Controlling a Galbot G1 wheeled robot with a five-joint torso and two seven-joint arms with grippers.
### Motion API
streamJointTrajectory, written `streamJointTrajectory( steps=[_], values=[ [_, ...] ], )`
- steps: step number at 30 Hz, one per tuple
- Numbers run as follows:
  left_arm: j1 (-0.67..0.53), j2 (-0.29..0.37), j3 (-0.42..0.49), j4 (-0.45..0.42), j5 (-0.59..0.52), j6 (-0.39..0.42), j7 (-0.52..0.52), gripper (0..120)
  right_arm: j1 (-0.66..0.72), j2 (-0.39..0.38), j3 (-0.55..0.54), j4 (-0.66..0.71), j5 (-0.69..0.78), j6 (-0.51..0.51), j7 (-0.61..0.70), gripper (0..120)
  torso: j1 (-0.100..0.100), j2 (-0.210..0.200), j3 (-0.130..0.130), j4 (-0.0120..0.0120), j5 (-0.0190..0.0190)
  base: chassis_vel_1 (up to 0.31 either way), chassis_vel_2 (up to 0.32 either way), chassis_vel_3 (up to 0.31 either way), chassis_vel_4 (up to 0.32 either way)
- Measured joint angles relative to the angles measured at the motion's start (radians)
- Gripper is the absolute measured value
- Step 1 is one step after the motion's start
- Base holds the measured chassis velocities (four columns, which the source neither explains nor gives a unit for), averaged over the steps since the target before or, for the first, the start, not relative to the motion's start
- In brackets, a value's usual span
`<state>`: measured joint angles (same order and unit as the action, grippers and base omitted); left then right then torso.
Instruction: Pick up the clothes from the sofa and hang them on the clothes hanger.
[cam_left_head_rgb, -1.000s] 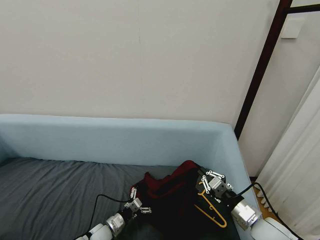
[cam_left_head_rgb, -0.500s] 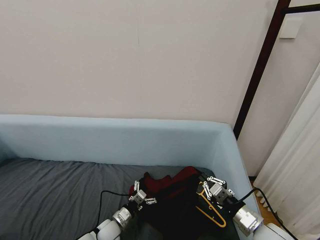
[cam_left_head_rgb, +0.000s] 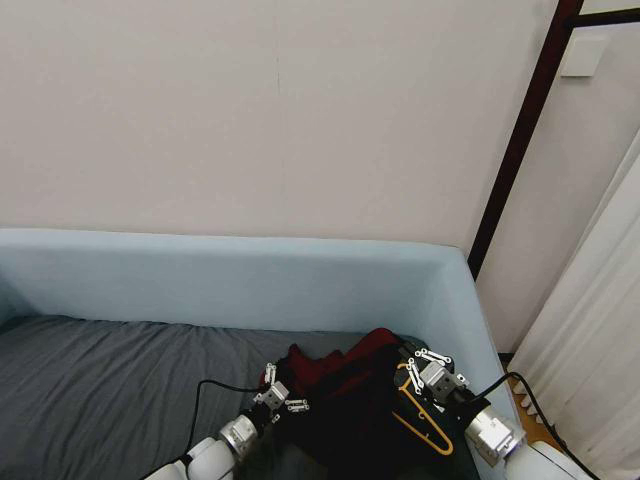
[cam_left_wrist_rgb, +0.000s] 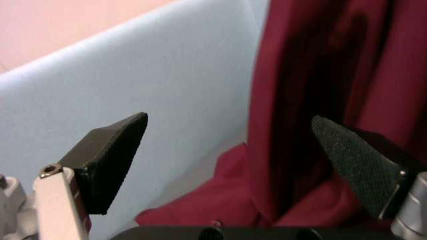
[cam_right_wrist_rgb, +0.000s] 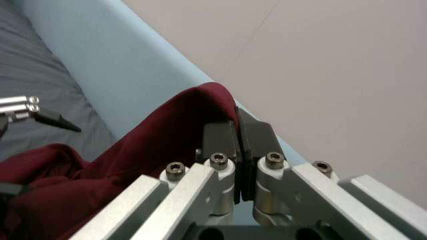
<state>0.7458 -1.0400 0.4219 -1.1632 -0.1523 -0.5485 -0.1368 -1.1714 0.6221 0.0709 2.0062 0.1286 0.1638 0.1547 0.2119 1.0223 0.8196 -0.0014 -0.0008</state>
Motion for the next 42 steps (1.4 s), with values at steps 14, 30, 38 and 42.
streamJointTrajectory(
  steps=[14, 30, 38, 42],
  values=[
    [-0.023, -0.114, 0.008, 0.192, 0.033, -0.018, -0.027, 95, -0.022, -0.005, 0.012, 0.015, 0.006, -0.002, 0.005, 0, 0.000, 0.000, 0.000, 0.0001, 0.0001, 0.000, 0.000, 0.000, 0.000],
    [-0.017, -0.132, -0.007, 0.182, 0.023, -0.019, -0.062, 92, -0.026, -0.002, 0.007, 0.010, -0.007, 0.000, 0.004, 0, 0.000, 0.000, 0.000, 0.0001, 0.0000, 0.000, 0.000, 0.000, 0.000],
    [-0.030, -0.158, 0.001, 0.235, 0.024, -0.015, -0.057, 72, -0.031, -0.006, 0.013, 0.018, 0.001, 0.000, 0.004, 0, 0.000, 0.000, 0.000, 0.0001, 0.0001, 0.000, 0.000, 0.000, 0.000],
    [-0.037, -0.171, 0.001, 0.249, 0.026, -0.016, -0.055, 58, -0.031, -0.006, 0.014, 0.021, 0.003, 0.000, 0.004, 0, 0.000, 0.000, 0.000, 0.0001, 0.0000, 0.000, 0.000, 0.000, 0.000]
  ],
)
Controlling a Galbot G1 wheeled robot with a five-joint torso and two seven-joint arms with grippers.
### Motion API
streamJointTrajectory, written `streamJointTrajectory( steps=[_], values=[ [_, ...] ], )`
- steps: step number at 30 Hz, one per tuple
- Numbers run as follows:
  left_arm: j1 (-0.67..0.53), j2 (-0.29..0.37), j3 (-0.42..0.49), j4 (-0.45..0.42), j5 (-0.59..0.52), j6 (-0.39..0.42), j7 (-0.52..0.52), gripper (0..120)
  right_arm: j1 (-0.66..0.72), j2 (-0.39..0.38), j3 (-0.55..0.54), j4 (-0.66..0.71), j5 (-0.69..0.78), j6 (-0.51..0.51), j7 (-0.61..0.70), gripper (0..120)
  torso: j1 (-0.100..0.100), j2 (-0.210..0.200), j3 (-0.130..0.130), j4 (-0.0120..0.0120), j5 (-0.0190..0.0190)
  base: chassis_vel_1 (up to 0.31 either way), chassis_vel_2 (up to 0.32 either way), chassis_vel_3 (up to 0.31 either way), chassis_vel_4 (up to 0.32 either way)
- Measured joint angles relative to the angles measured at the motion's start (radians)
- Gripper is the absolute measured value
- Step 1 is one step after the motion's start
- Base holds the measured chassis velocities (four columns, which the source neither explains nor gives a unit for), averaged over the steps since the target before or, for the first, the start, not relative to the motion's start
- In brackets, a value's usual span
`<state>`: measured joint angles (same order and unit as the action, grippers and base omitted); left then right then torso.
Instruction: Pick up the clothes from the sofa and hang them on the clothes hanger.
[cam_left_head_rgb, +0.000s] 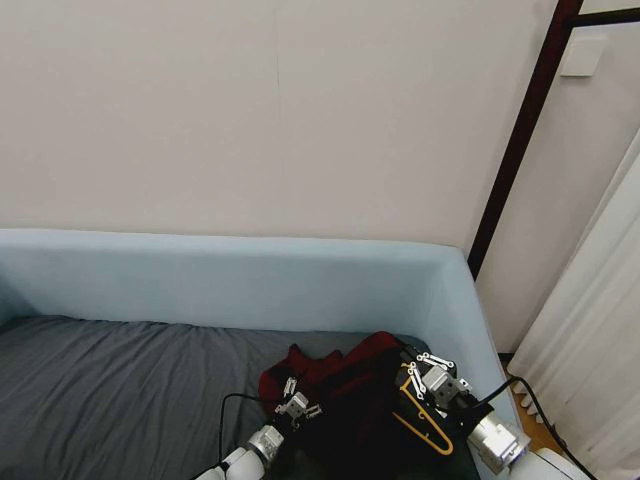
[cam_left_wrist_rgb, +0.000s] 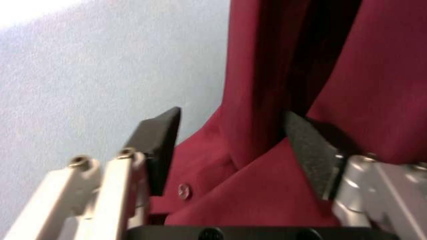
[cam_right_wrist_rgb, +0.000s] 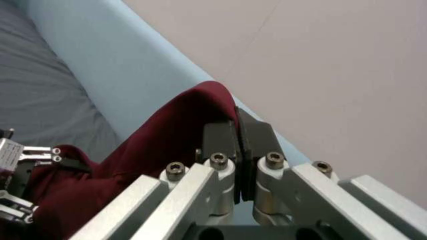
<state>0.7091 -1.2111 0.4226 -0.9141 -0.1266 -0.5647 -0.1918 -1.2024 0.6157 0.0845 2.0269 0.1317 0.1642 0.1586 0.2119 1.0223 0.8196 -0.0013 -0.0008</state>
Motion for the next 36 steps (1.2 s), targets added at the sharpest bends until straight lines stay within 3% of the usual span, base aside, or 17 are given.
streamJointTrajectory(
  steps=[14, 22, 25, 26, 29, 31, 33, 36],
  values=[
    [-0.016, -0.022, 0.001, 0.032, -0.016, 0.006, -0.001, 4, -0.002, 0.000, -0.002, 0.005, 0.002, 0.000, -0.001, 0, 0.000, 0.000, 0.000, 0.0000, -0.0001, 0.000, 0.000, 0.000, 0.000],
    [-0.026, 0.017, -0.012, -0.015, -0.032, 0.012, -0.001, 0, -0.003, 0.013, 0.000, -0.011, 0.015, -0.001, 0.004, 0, 0.000, 0.000, 0.000, -0.0001, -0.0003, 0.000, 0.000, 0.000, 0.000],
    [-0.024, 0.087, -0.030, -0.120, -0.054, 0.033, 0.019, 0, 0.016, 0.027, -0.006, -0.028, 0.063, -0.021, 0.014, 0, 0.000, 0.000, 0.000, -0.0003, -0.0005, 0.000, 0.000, 0.000, 0.000],
    [-0.024, 0.087, -0.030, -0.120, -0.054, 0.033, 0.019, 0, 0.016, 0.027, -0.006, -0.028, 0.063, -0.021, 0.014, 0, 0.000, 0.000, 0.000, -0.0003, -0.0005, 0.000, 0.000, 0.000, 0.000],
    [-0.034, 0.181, -0.040, -0.232, -0.077, 0.068, 0.050, 0, 0.048, 0.035, -0.011, -0.037, 0.120, -0.049, 0.029, 0, 0.000, 0.000, 0.000, 0.0000, -0.0003, 0.000, 0.000, 0.000, 0.000],
    [-0.056, 0.276, -0.052, -0.348, -0.137, 0.133, 0.064, 0, 0.090, 0.035, -0.010, -0.039, 0.200, -0.087, 0.051, 0, 0.000, 0.000, 0.000, 0.0006, -0.0001, 0.000, 0.000, 0.000, 0.000],
    [-0.068, 0.307, -0.056, -0.390, -0.157, 0.158, 0.068, 0, 0.102, 0.033, -0.010, -0.038, 0.226, -0.098, 0.057, 0, 0.000, 0.000, 0.000, 0.0008, -0.0003, 0.000, 0.000, 0.000, 0.000],
    [-0.120, 0.439, -0.080, -0.604, -0.269, 0.302, 0.071, 0, 0.162, 0.004, -0.001, -0.016, 0.337, -0.141, 0.074, 0, 0.000, 0.000, 0.000, -0.0004, -0.0003, 0.000, 0.000, 0.000, 0.000]
  ],
)
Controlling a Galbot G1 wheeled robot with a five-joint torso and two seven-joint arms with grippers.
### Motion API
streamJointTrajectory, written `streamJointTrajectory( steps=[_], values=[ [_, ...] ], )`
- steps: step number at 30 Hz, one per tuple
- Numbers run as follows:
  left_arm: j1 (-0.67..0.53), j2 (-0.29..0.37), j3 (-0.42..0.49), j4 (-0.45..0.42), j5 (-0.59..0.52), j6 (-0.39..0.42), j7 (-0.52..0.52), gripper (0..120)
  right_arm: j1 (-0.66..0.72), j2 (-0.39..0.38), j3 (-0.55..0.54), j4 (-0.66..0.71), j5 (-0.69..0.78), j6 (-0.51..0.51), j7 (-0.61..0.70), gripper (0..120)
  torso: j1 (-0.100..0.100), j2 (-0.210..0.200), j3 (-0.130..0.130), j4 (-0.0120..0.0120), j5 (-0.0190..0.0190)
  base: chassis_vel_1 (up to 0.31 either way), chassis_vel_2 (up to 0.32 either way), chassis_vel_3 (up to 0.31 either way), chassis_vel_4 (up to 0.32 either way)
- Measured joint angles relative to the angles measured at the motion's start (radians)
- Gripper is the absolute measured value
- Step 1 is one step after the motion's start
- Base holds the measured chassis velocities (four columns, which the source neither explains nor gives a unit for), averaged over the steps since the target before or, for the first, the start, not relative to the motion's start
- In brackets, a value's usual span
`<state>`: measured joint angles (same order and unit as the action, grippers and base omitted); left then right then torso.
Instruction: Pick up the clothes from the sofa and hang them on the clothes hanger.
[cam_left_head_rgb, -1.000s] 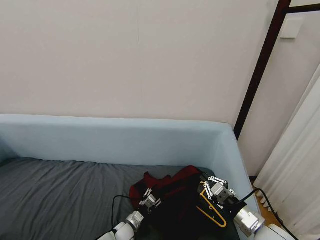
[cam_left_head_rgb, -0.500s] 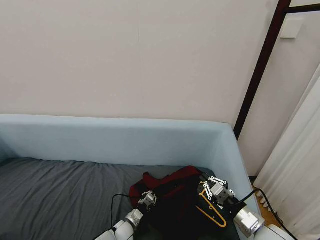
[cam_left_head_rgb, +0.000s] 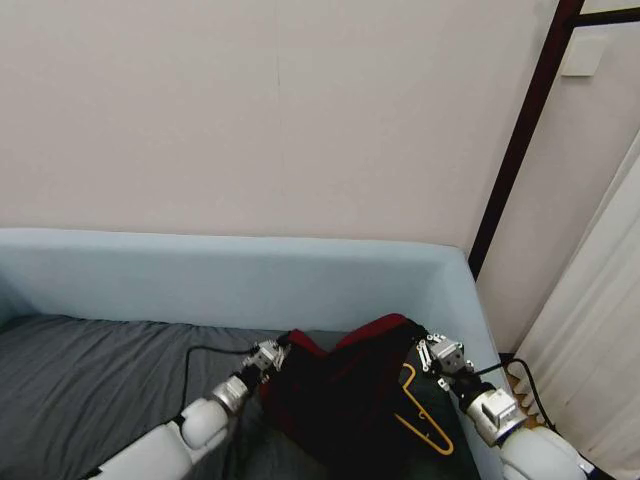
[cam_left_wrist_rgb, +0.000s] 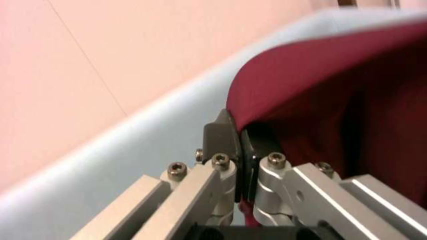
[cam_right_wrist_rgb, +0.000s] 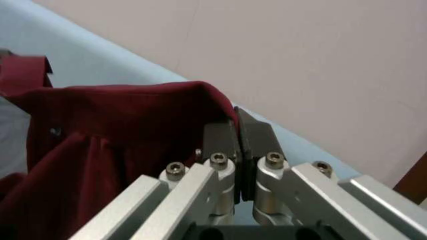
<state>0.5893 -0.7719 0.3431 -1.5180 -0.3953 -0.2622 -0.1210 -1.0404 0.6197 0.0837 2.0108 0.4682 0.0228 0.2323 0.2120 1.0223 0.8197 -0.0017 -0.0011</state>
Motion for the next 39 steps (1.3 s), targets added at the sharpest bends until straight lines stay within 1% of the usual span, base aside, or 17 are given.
streamJointTrajectory(
  steps=[1, 6, 7, 11, 12, 16, 17, 20, 21, 23, 25, 27, 30, 32, 36, 38, 39],
  values=[
    [0.000, 0.000, 0.000, 0.000, 0.000, 0.000, 0.000, 0, 0.000, 0.000, 0.000, 0.000, 0.000, 0.000, 0.000, 0, 0.000, 0.000, 0.000, 0.0000, 0.0000, 0.000, 0.000, 0.000, 0.000],
    [-0.048, 0.167, -0.061, -0.282, -0.134, 0.221, -0.035, 0, 0.086, -0.079, 0.003, 0.082, 0.116, -0.070, 0.026, 0, 0.000, 0.000, 0.000, 0.0004, 0.0002, 0.000, 0.000, 0.000, 0.000],
    [-0.048, 0.167, -0.061, -0.282, -0.134, 0.221, -0.035, 0, 0.086, -0.079, 0.003, 0.082, 0.116, -0.070, 0.026, 0, 0.000, 0.000, 0.000, 0.0004, 0.0002, 0.000, 0.000, 0.000, 0.000],
    [-0.066, 0.313, -0.156, -0.470, -0.222, 0.354, -0.065, 0, 0.211, -0.142, -0.016, 0.121, 0.222, -0.136, 0.044, 0, 0.000, 0.000, 0.000, 0.0001, 0.0001, 0.000, 0.000, 0.000, 0.000],
    [-0.066, 0.313, -0.156, -0.470, -0.222, 0.354, -0.065, 0, 0.211, -0.142, -0.016, 0.121, 0.222, -0.136, 0.044, 0, 0.000, 0.000, 0.000, 0.0001, 0.0001, 0.000, 0.000, 0.000, 0.000],
    [0.001, 0.433, -0.302, -0.587, -0.290, 0.411, -0.067, 0, 0.352, -0.166, -0.041, 0.121, 0.315, -0.157, 0.040, 0, 0.000, 0.000, 0.000, 0.0007, -0.0003, 0.000, 0.000, 0.000, 0.000],
    [0.001, 0.433, -0.302, -0.587, -0.290, 0.411, -0.067, 0, 0.352, -0.166, -0.041, 0.121, 0.315, -0.157, 0.040, 0, 0.000, 0.000, 0.000, 0.0007, -0.0003, 0.000, 0.000, 0.000, 0.000],
    [0.074, 0.555, -0.435, -0.694, -0.348, 0.454, -0.091, 0, 0.445, -0.192, -0.055, 0.140, 0.395, -0.175, 0.026, 0, 0.000, 0.000, 0.000, 0.0008, 0.0000, 0.000, 0.000, 0.000, 0.000],
    [0.074, 0.555, -0.435, -0.694, -0.348, 0.454, -0.091, 0, 0.445, -0.192, -0.055, 0.140, 0.395, -0.175, 0.026, 0, 0.000, 0.000, 0.000, 0.0008, 0.0000, 0.000, 0.000, 0.000, 0.000],
    [0.072, 0.602, -0.461, -0.739, -0.383, 0.477, -0.120, 0, 0.462, -0.220, -0.052, 0.169, 0.423, -0.184, 0.022, 0, 0.000, 0.000, 0.000, 0.0007, 0.0002, 0.000, 0.000, 0.000, 0.000],
    [0.055, 0.641, -0.469, -0.783, -0.403, 0.499, -0.143, 0, 0.461, -0.253, -0.037, 0.215, 0.445, -0.190, 0.021, 0, 0.000, 0.000, 0.000, -0.0001, 0.0000, 0.000, 0.000, 0.000, 0.000],
    [0.050, 0.657, -0.472, -0.799, -0.408, 0.504, -0.150, 0, 0.460, -0.264, -0.031, 0.234, 0.452, -0.191, 0.018, 0, 0.000, 0.000, 0.000, -0.0001, 0.0001, 0.000, 0.000, 0.000, 0.000],
    [0.013, 0.734, -0.477, -0.879, -0.454, 0.540, -0.188, 0, 0.447, -0.317, 0.001, 0.322, 0.479, -0.193, 0.013, 0, 0.000, 0.000, 0.000, 0.0001, 0.0000, 0.000, 0.000, 0.000, 0.000],
    [0.007, 0.743, -0.477, -0.888, -0.460, 0.545, -0.192, 0, 0.446, -0.322, 0.004, 0.331, 0.482, -0.194, 0.014, 0, 0.000, 0.000, 0.000, 0.0001, 0.0000, 0.000, 0.000, 0.000, 0.000],
    [-0.103, 0.839, -0.477, -0.959, -0.537, 0.621, -0.245, 0, 0.482, -0.349, 0.016, 0.384, 0.525, -0.218, 0.035, 0, 0.000, 0.000, 0.000, 0.0005, 0.0002, 0.000, 0.000, 0.000, 0.000],
    [-0.119, 0.850, -0.476, -0.969, -0.550, 0.643, -0.255, 0, 0.486, -0.350, 0.016, 0.387, 0.531, -0.222, 0.041, 0, 0.000, 0.000, 0.000, 0.0006, 0.0003, 0.000, 0.000, 0.000, 0.000],
    [-0.134, 0.860, -0.475, -0.982, -0.565, 0.677, -0.268, 0, 0.488, -0.350, 0.016, 0.390, 0.538, -0.230, 0.049, 0, 0.000, 0.000, 0.000, 0.0007, 0.0005, 0.000, 0.000, 0.000, 0.000]
  ],
)
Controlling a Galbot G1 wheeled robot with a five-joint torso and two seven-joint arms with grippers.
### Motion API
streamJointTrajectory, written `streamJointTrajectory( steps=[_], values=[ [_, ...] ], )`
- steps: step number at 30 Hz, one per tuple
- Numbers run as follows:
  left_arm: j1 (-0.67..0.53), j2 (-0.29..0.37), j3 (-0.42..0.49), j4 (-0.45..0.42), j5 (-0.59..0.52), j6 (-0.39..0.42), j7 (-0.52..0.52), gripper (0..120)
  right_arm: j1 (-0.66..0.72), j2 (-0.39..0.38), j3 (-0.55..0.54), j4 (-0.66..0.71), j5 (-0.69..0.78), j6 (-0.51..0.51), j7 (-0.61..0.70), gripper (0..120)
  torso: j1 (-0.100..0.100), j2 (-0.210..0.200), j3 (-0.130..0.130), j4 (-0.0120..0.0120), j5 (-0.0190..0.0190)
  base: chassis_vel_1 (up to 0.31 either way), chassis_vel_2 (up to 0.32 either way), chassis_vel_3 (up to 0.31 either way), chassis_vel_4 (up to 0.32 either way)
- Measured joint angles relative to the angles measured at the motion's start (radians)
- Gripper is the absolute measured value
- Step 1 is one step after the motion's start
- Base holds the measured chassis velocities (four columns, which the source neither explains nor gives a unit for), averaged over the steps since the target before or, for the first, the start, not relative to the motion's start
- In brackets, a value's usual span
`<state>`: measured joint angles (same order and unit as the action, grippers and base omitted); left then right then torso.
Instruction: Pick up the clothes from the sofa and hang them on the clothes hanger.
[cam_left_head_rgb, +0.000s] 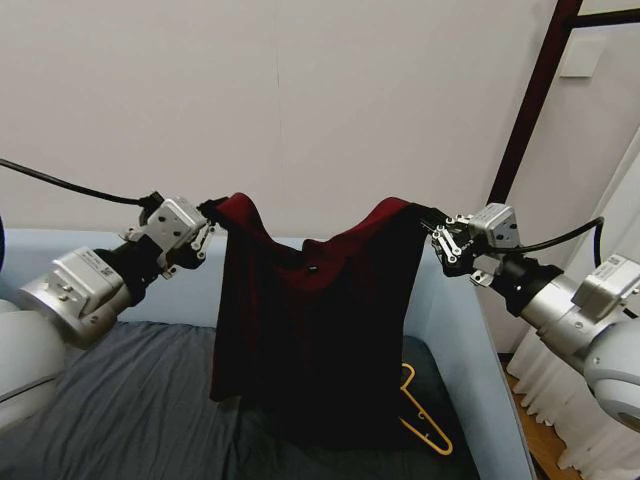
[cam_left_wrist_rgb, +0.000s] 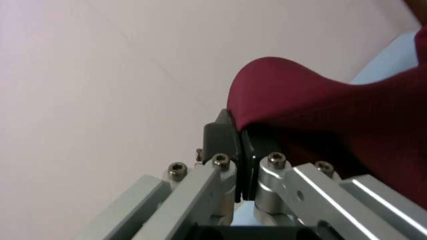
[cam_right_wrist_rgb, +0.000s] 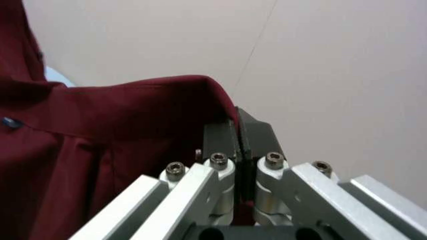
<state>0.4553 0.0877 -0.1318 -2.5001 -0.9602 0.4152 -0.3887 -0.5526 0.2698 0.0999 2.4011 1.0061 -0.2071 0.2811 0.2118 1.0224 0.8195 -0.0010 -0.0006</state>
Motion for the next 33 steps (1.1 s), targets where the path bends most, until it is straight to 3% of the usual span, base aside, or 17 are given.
streamJointTrajectory(
  steps=[4, 13, 16, 18, 20, 23, 24, 26, 28, 29, 33],
  values=[
    [-0.001, -0.004, 0.005, -0.010, -0.023, 0.066, -0.037, 0, -0.004, 0.016, -0.004, 0.008, 0.020, -0.028, 0.029, 0, 0.000, 0.000, 0.000, -0.0002, -0.0001, 0.000, 0.000, 0.000, 0.000],
    [0.228, -0.157, 0.014, 0.028, 0.030, 0.102, -0.081, 0, -0.096, 0.140, -0.055, -0.051, 0.023, -0.070, 0.060, 0, 0.000, 0.000, 0.000, -0.0006, -0.0002, 0.000, 0.000, 0.000, 0.000],
    [0.346, -0.283, 0.048, 0.138, 0.114, 0.081, -0.085, 0, -0.111, 0.243, -0.136, -0.167, -0.019, -0.079, 0.047, 0, 0.000, 0.000, 0.000, -0.0004, -0.0001, 0.000, 0.000, 0.000, 0.000],
    [0.363, -0.310, 0.057, 0.163, 0.130, 0.077, -0.085, 0, -0.105, 0.265, -0.161, -0.196, -0.025, -0.080, 0.044, 0, 0.000, 0.000, 0.000, -0.0003, -0.0002, 0.000, 0.000, 0.000, 0.000],
    [0.395, -0.399, 0.087, 0.239, 0.170, 0.068, -0.084, 0, -0.076, 0.323, -0.236, -0.274, -0.039, -0.078, 0.028, 0, 0.000, 0.000, 0.000, -0.0002, -0.0006, 0.000, 0.000, 0.000, 0.000],
    [0.386, -0.515, 0.152, 0.363, 0.239, 0.056, -0.079, 0, -0.037, 0.394, -0.328, -0.378, -0.058, -0.063, 0.003, 0, 0.000, 0.000, 0.000, 0.0001, -0.0003, 0.000, 0.000, 0.000, 0.000],
    [0.386, -0.515, 0.152, 0.363, 0.239, 0.056, -0.079, 0, -0.037, 0.394, -0.328, -0.378, -0.058, -0.063, 0.003, 0, 0.000, 0.000, 0.000, 0.0001, -0.0003, 0.000, 0.000, 0.000, 0.000],
    [0.351, -0.602, 0.201, 0.464, 0.291, 0.046, -0.077, 0, -0.019, 0.443, -0.365, -0.448, -0.076, -0.055, 0.000, 0, 0.000, 0.000, 0.000, 0.0000, -0.0006, 0.000, 0.000, 0.000, 0.000],
    [0.337, -0.630, 0.218, 0.497, 0.305, 0.041, -0.077, 0, -0.014, 0.460, -0.377, -0.477, -0.087, -0.053, 0.000, 0, 0.000, 0.000, 0.000, -0.0001, -0.0004, 0.000, 0.000, 0.000, 0.000],
    [0.309, -0.693, 0.252, 0.576, 0.341, 0.022, -0.077, 0, -0.008, 0.488, -0.400, -0.531, -0.109, -0.049, 0.001, 0, 0.000, 0.000, 0.000, -0.0006, -0.0004, 0.000, 0.000, 0.000, 0.000],
    [0.292, -0.788, 0.285, 0.685, 0.386, -0.002, -0.077, 0, -0.009, 0.547, -0.420, -0.618, -0.166, -0.037, -0.009, 0, 0.000, 0.000, 0.000, -0.0007, -0.0003, 0.000, 0.000, 0.000, 0.000]
  ],
)
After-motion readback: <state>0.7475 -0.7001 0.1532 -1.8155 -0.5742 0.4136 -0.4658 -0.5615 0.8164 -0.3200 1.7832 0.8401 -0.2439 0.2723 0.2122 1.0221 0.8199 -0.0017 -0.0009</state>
